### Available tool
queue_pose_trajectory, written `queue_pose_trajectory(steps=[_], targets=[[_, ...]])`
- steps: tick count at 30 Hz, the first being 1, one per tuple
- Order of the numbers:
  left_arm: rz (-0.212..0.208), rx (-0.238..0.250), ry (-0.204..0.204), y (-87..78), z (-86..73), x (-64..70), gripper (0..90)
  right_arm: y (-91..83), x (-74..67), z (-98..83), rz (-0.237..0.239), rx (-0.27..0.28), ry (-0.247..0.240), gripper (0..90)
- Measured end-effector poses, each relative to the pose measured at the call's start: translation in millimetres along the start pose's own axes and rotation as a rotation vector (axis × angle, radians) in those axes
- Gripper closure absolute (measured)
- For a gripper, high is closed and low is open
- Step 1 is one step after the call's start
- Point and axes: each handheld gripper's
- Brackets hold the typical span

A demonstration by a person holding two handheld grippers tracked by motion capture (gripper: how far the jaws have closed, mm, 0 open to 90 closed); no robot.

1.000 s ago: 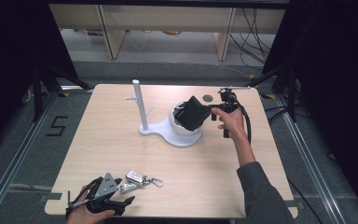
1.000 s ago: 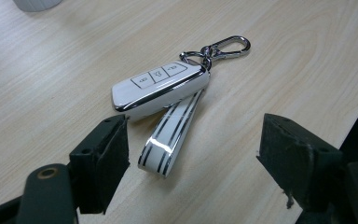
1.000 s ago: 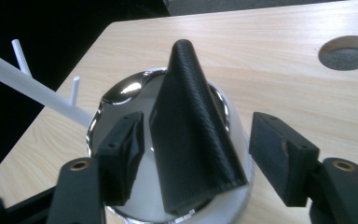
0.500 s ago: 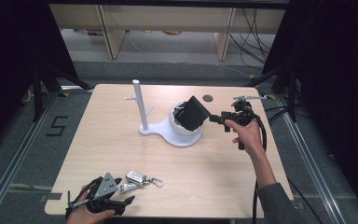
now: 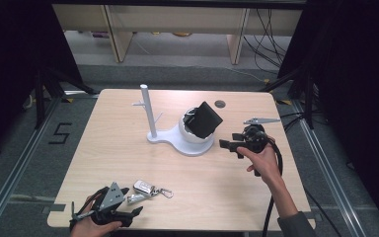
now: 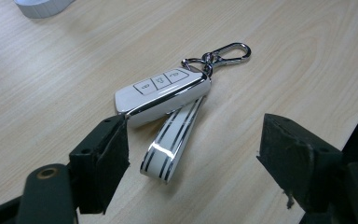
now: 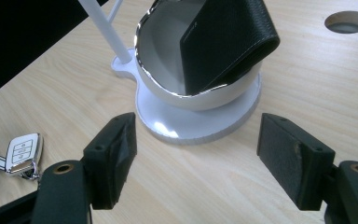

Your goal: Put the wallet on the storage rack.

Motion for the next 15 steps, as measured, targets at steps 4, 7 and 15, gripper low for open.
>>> queue_pose_trajectory(steps=[4,7,15], targets=[[-0.009,0.015,-0.01,0.0,1.5,0.6,23.7,2.0,-2.8,-7.9,0.011,-0.004,-0.005,29.3],[-0.007,0.004,0.0,-1.2,2.7,-0.1,23.6,2.1,-4.0,-13.5,0.014,-0.013,0.0,29.2],[-0.003,0.005,-0.001,-3.0,2.9,-1.8,23.6,2.4,-16.3,-30.5,0.011,-0.025,-0.027,29.2]])
Point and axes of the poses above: each handheld gripper's, and its own axes: y roughly forward along the jaws, z roughly out of its top, x roughly to its right, and after that the axes turned 4 degrees about x, right-handed
